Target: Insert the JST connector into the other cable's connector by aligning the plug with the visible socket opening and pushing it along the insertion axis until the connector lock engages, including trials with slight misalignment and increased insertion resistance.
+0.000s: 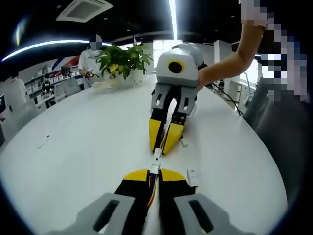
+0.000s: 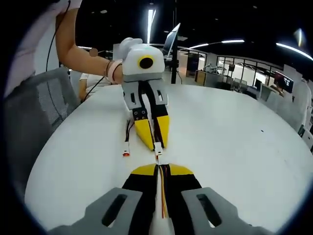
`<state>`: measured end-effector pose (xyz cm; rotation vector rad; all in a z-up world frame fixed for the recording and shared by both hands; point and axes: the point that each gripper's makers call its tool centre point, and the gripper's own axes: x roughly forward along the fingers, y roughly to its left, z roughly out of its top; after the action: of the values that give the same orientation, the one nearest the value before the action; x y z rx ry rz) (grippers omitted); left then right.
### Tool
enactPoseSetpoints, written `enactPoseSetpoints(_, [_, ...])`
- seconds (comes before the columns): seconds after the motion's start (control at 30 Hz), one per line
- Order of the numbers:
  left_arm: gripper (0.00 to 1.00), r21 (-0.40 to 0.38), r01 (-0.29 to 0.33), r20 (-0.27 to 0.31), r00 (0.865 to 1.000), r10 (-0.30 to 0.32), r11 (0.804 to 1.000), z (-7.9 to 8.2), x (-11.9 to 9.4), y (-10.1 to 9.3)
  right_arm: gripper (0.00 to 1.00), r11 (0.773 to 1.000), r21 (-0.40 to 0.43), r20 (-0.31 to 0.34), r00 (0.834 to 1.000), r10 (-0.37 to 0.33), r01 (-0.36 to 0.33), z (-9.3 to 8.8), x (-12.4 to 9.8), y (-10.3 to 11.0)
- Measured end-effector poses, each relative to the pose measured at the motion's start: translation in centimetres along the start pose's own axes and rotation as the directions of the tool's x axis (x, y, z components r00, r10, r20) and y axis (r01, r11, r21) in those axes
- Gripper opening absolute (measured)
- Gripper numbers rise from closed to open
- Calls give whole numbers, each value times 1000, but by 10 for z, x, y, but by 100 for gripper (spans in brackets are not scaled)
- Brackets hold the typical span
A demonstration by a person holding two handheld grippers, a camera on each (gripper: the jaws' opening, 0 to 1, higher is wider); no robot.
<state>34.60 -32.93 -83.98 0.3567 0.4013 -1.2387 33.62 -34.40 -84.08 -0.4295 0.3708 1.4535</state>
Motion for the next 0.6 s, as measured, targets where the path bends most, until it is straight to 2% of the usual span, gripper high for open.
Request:
enactPoseSetpoints(0.27, [0, -5, -3, 6, 1000, 4, 1000, 2, 1, 1, 4, 1000, 19, 11, 1000, -10, 10, 2, 0, 1])
enactPoseSetpoints(0.6, [0, 24, 11, 8, 1000, -11, 1000, 5, 4, -3, 4, 1000, -1, 6, 1000, 3, -3, 2, -1, 4])
